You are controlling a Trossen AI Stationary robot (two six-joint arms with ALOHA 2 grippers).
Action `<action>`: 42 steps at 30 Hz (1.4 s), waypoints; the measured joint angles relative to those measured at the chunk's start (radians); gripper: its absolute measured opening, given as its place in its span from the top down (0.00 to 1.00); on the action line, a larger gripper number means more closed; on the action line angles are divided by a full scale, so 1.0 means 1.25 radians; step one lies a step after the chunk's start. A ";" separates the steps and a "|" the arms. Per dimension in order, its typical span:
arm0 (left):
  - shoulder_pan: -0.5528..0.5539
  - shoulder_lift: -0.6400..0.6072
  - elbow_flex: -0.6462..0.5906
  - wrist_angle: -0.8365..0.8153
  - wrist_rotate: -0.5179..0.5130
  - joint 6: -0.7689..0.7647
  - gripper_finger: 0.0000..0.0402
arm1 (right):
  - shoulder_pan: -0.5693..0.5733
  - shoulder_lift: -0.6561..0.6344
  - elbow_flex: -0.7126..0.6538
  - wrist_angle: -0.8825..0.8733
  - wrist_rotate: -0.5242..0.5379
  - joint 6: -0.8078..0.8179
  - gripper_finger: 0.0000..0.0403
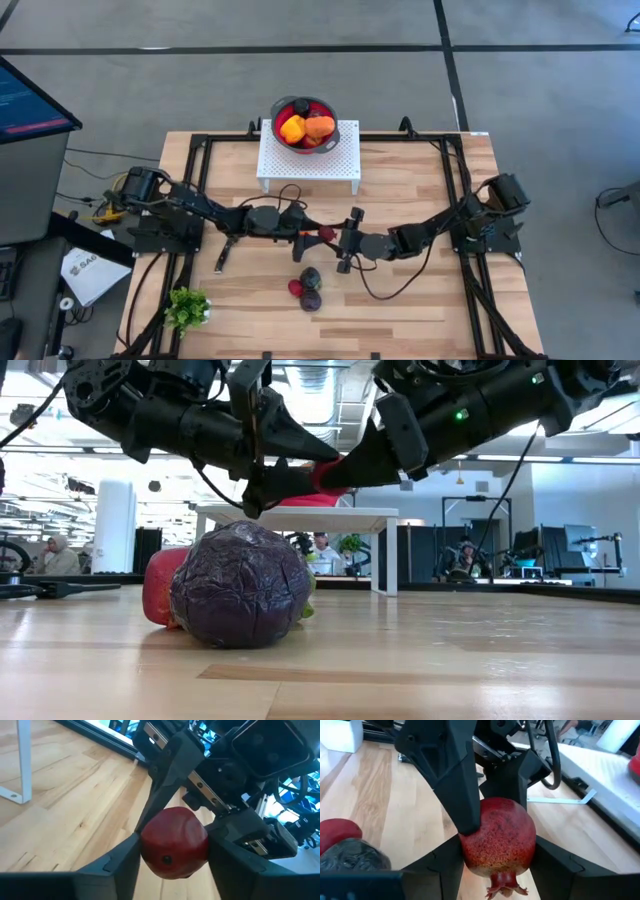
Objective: Pick & Place Fruit
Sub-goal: Put the right pomegranate into the red strainer bowl on the shelf
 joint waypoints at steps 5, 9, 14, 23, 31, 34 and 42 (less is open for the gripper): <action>0.000 0.001 -0.003 -0.013 -0.001 0.002 0.58 | -0.021 -0.001 -0.001 -0.014 -0.081 0.014 0.46; 0.000 -0.004 0.002 0.011 0.002 0.006 0.57 | -0.025 -0.005 0.001 -0.103 -0.104 0.016 0.35; 0.000 -0.036 -0.003 0.002 0.029 0.007 0.57 | -0.024 -0.017 0.000 -0.187 -0.094 0.102 0.29; -0.036 -0.181 -0.056 0.029 0.044 0.103 0.56 | 0.060 0.061 -0.060 0.232 0.101 -0.064 0.30; -0.077 -0.248 -0.063 0.064 0.093 0.158 0.55 | 0.076 0.118 -0.043 0.705 0.027 -0.457 0.30; -0.081 -0.247 -0.063 0.061 0.092 0.156 0.54 | 0.071 0.117 -0.008 0.672 -0.056 -0.558 0.30; -0.081 -0.247 -0.063 0.065 0.092 0.151 0.54 | 0.062 0.117 0.083 0.534 -0.066 -0.595 0.30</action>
